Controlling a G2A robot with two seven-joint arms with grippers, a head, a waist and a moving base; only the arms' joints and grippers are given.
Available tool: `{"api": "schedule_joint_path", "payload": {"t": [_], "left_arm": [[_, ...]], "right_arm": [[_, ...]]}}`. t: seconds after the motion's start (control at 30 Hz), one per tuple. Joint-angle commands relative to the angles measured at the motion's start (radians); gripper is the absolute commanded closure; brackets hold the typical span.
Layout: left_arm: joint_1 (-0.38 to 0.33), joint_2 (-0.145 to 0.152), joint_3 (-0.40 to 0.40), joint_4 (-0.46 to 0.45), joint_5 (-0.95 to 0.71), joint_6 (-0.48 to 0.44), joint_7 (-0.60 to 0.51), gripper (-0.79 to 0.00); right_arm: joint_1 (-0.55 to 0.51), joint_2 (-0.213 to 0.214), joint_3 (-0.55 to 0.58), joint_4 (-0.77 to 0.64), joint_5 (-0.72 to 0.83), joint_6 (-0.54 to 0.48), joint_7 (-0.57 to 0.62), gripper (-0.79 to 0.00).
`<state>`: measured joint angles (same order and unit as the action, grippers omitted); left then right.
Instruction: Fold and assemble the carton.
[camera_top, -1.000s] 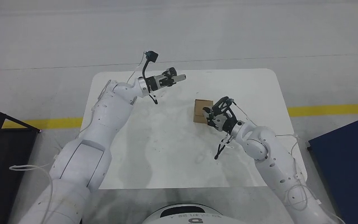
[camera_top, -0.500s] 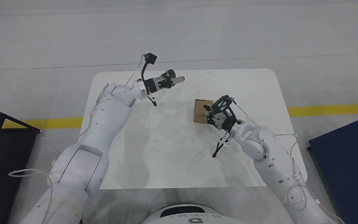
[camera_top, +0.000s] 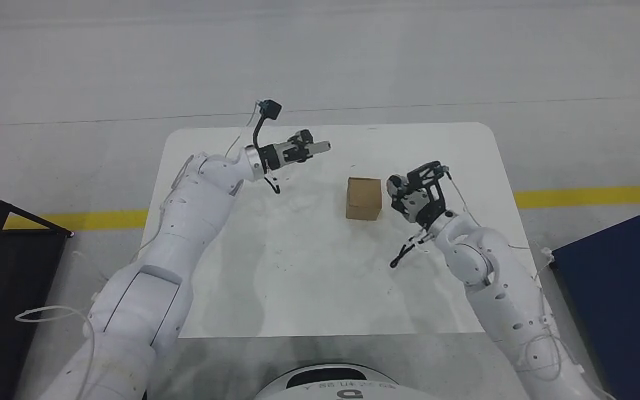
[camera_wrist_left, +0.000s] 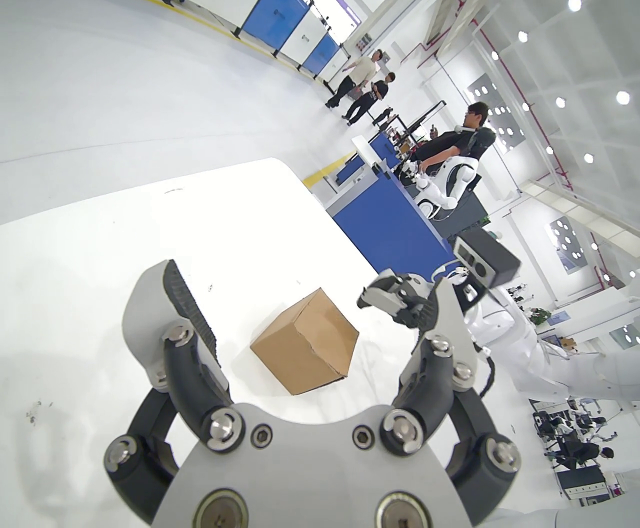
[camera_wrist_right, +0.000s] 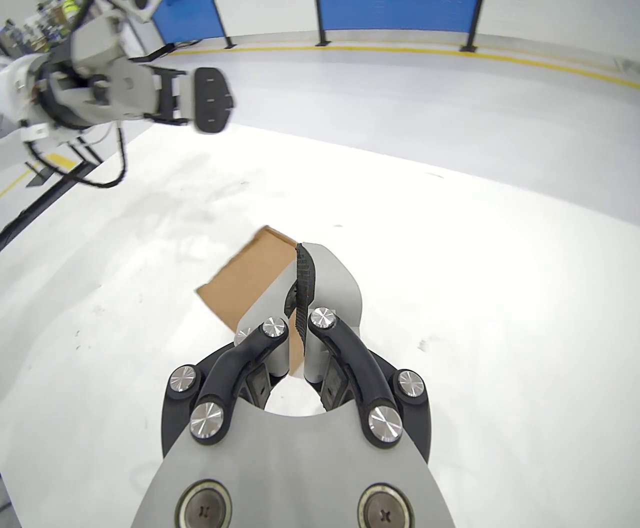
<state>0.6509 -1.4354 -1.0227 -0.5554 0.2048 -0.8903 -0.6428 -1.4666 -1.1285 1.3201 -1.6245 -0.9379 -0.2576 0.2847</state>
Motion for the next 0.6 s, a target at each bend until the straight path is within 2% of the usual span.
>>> {"api": "schedule_joint_path", "payload": {"t": [0.0, 0.2, 0.3, 0.47, 0.57], "left_arm": [[0.001, 0.001, 0.007, -0.001, 0.015, 0.010, -0.010, -0.785], [0.015, -0.003, 0.023, -0.012, -0.014, 0.022, -0.045, -0.785], [0.016, -0.003, 0.028, -0.012, -0.023, 0.031, -0.057, -0.785], [0.020, 0.000, 0.030, -0.006, -0.031, 0.040, -0.070, -0.785], [0.031, -0.001, 0.027, -0.003, -0.091, 0.053, -0.108, -0.785]], "right_arm": [[0.009, -0.002, -0.002, 0.029, 0.020, 0.033, 0.037, 0.000], [0.048, -0.014, -0.062, 0.088, 0.103, -0.014, 0.094, 0.000], [0.051, -0.015, -0.067, 0.090, 0.105, -0.025, 0.092, 0.000], [0.052, -0.014, -0.054, 0.096, 0.080, 0.011, 0.072, 0.000], [0.051, -0.015, -0.071, 0.073, 0.069, -0.015, 0.080, 0.000]]}}
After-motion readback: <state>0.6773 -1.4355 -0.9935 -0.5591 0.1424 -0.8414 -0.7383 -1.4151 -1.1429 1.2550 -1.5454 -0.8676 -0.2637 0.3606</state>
